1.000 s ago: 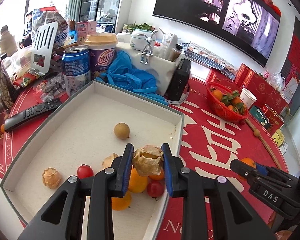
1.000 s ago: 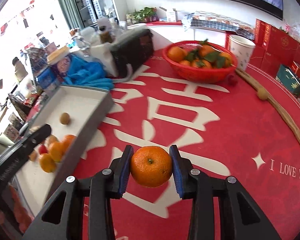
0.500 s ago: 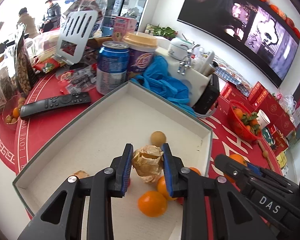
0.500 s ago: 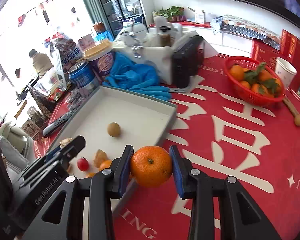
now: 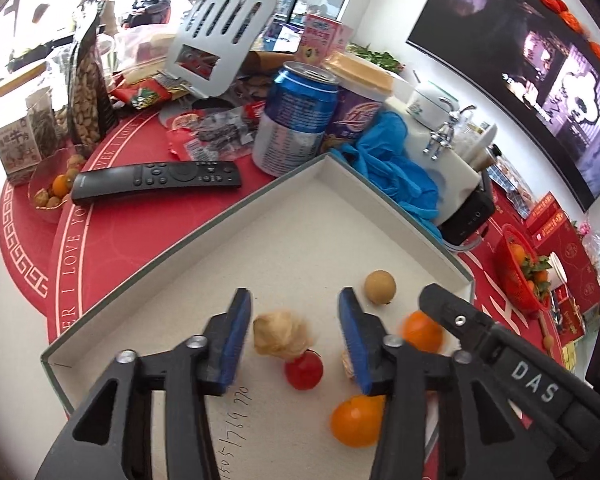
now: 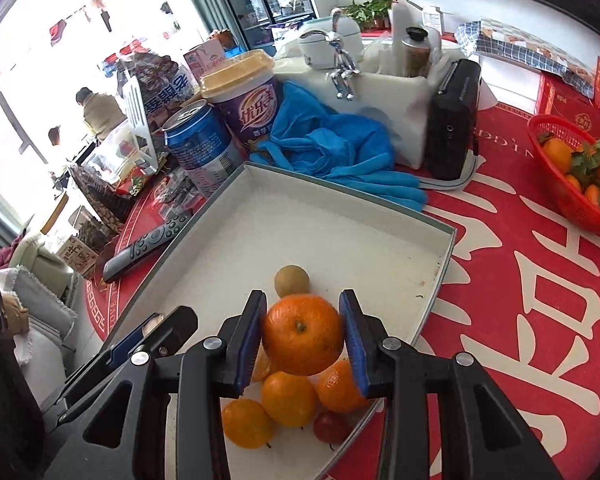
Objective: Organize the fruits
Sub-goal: 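Open both tools to release the husked fruit and orange into the tray, then move both tools back toward the kiwi and tomato on the tablecloth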
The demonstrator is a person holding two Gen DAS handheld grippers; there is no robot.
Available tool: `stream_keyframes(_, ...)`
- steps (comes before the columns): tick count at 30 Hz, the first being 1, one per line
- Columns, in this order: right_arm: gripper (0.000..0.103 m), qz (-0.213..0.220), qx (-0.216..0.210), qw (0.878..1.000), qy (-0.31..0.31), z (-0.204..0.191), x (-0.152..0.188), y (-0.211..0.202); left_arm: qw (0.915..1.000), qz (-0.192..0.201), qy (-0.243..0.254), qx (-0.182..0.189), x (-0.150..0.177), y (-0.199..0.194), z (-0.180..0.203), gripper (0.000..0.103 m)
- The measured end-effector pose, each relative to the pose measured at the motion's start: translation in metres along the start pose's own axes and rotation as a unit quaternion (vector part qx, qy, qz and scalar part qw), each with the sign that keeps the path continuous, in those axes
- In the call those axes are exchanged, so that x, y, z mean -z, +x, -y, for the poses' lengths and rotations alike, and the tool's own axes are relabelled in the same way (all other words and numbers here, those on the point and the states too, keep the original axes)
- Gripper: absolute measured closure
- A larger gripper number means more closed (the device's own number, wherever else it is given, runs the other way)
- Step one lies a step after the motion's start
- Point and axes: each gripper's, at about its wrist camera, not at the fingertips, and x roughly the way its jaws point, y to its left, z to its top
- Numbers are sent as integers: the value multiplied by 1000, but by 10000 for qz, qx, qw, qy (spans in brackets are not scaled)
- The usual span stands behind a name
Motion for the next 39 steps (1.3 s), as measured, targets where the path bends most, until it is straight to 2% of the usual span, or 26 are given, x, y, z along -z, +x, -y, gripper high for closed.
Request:
stream_keyframes(3, 38, 76, 95, 9996, 256, 14, -2, -4, 9996, 104, -201, 147, 0, -6, -4, 26)
stream_keyframes(5, 8, 250, 237, 9985, 428, 29, -2, -15, 9991, 199, -221, 303, 0, -11, -1, 23)
stream_keyframes(7, 2, 436, 369, 9970, 531, 45, 0, -28, 9990, 282, -55, 353, 2, -15, 8, 23)
stream_keyframes(10, 2, 614, 789, 9932, 599, 71, 1, -48, 9973, 302, 426, 523, 12, -19, 34, 23)
stream_keyframes(13, 2, 693, 1270, 9863, 789, 113, 4, -71, 9923, 223, 915, 807, 26, -21, 60, 23)
stream_keyframes(16, 2, 646, 1846, 9752, 1038, 161, 7, -89, 9831, 182, 1416, 1144, 41, -27, 87, 23)
stream_keyframes(19, 2, 595, 2519, 9588, 1168, 209, 6, -104, 9732, 126, 1813, 1411, 53, -30, 108, 22)
stream_keyframes(21, 2, 586, 2962, 9453, 1233, 241, 3, -115, 9692, 128, 1984, 1452, 60, -30, 117, 22)
stream_keyframes(25, 2, 616, 3325, 9279, 1570, 291, -4, -123, 9638, 83, 2213, 1487, 70, -26, 131, 22)
stream_keyframes(28, 2, 669, 3559, 9164, 1707, 314, -11, -118, 9605, 34, 2350, 1488, 77, -23, 138, 22)
stream_keyframes(33, 2, 700, 3971, 9039, 1430, 332, -34, -97, 9534, -40, 2616, 1504, 87, -21, 146, 22)
stream_keyframes(36, 2, 674, 4174, 9000, 1059, 337, -45, -80, 9495, -9, 2758, 1498, 90, -20, 151, 22)
stream_keyframes(39, 2, 666, 4133, 9047, 790, 340, -50, -67, 9488, -40, 2802, 1459, 91, -17, 153, 22)
